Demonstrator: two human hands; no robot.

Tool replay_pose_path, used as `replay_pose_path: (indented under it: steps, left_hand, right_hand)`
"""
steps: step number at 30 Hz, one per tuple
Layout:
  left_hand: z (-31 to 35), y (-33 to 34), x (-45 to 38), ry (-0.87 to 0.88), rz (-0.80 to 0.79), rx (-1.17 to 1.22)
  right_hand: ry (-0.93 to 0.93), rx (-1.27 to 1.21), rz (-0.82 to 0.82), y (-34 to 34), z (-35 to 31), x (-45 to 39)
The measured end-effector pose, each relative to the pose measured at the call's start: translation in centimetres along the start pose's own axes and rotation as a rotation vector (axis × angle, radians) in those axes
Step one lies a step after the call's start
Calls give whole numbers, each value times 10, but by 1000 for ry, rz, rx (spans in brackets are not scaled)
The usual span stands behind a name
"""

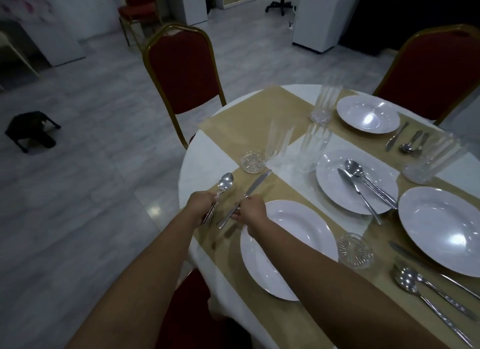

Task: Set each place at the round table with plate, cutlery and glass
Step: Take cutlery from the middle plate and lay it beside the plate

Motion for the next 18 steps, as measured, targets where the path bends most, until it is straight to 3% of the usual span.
replay_pose_path:
  steps: [14,18]
  left_hand:
    - [2,1,-13,26,-77,-21]
    - [6,5,-15,28,-94,-15]
  right_hand:
    - [189,-34,100,12,31,-13]
    - [196,94,128,1,37,-21]
Point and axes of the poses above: each hand's wrist, its own x-axis away from the middle knuckle, its own y-axis out of the palm, z = x × y, the point moved 10 cm from there along -x, towards the middle knuckle, and after that the axes turned 2 degrees about z, right-handed, at the moved point
